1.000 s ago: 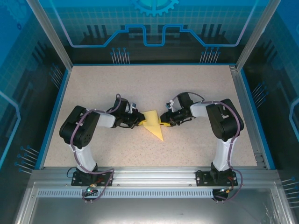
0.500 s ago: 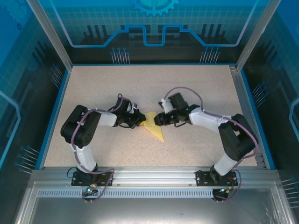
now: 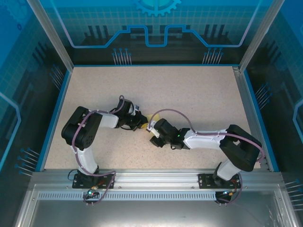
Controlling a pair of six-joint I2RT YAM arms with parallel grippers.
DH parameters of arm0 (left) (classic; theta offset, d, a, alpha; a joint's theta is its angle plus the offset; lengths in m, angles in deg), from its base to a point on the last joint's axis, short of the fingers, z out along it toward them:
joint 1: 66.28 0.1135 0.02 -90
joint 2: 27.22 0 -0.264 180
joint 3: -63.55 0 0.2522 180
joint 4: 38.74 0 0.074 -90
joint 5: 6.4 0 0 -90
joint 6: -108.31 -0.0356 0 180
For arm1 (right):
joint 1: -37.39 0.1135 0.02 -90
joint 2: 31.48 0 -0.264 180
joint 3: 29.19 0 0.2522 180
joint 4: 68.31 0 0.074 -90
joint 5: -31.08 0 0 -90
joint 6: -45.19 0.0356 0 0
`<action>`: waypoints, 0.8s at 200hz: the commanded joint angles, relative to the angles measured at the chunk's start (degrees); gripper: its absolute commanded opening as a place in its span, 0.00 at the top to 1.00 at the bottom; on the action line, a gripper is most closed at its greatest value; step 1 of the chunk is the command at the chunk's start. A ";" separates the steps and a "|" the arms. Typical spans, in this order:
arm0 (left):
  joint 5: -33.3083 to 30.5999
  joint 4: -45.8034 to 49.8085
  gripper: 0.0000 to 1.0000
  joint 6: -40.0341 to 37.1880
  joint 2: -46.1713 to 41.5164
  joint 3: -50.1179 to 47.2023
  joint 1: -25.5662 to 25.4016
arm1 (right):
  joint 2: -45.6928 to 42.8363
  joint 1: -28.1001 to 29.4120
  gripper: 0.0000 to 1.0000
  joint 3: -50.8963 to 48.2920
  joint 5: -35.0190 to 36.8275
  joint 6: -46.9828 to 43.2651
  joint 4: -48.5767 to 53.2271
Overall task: Fold a paper plane with a square sheet of paper (pick it up from the middle)
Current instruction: Fold the wing for the fifth time at the center of the table.
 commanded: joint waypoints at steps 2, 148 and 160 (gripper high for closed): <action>-0.12 1.51 0.92 -1.37 -1.47 1.22 -0.49 | 2.85 1.72 0.56 1.26 7.00 -2.74 -1.96; -0.12 1.28 0.92 -1.05 -2.39 0.37 -0.49 | 7.77 4.13 0.73 2.70 15.42 -2.09 -1.98; -0.18 1.36 0.92 -1.10 -2.46 0.43 -0.48 | 7.74 4.13 0.74 2.64 15.76 -2.05 -2.02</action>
